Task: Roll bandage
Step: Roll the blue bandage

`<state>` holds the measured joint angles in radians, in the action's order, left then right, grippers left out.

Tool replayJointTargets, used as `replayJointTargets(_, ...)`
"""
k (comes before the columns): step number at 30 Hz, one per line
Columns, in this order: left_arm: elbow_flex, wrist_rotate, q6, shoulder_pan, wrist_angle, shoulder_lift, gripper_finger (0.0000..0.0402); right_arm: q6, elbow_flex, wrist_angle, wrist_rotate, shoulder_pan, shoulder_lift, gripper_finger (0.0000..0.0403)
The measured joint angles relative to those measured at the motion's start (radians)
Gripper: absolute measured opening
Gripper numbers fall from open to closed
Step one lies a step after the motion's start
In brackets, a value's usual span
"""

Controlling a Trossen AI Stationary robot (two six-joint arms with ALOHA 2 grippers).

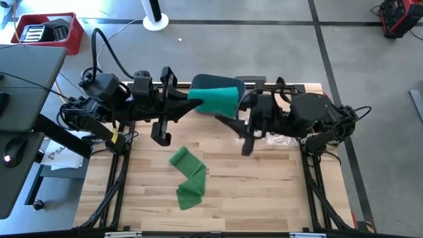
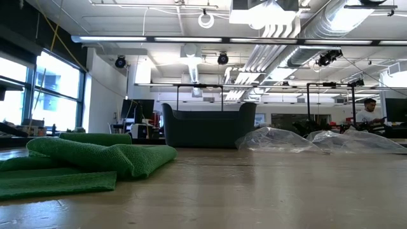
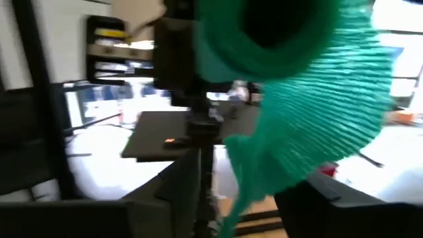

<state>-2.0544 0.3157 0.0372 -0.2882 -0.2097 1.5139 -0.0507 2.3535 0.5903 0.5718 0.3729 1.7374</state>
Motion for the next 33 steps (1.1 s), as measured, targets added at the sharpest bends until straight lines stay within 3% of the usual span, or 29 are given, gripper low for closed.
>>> replayJointTargets(6,0.000,-0.031,0.000,0.000,0.023,0.000,0.0005,0.001,0.000,0.003,0.185,0.000,0.005,0.0060)
replayJointTargets(9,0.000,-0.034,0.002,0.000,0.040,-0.001,0.0005,0.000,0.000,0.008,0.212,0.004,0.005,0.0010)
replayJointTargets(13,0.000,-0.007,0.043,0.000,0.044,-0.012,0.0005,0.044,0.000,0.041,0.108,0.019,0.006,0.0006)
replayJointTargets(18,0.000,0.073,0.136,-0.001,-0.017,-0.022,0.0005,0.124,0.000,0.050,-0.225,0.034,0.006,0.0003)
replayJointTargets(20,0.000,0.079,0.156,-0.001,-0.051,-0.020,0.0005,0.160,0.000,0.010,-0.288,0.035,0.007,0.0001)
replayJointTargets(28,0.000,0.031,0.155,-0.001,-0.123,0.006,0.0005,0.100,0.000,-0.304,-0.281,0.040,0.010,0.0001)
replayJointTargets(33,-0.001,0.014,0.123,-0.003,-0.122,0.023,0.0005,0.104,0.000,-0.373,-0.112,0.040,0.010,0.0000)
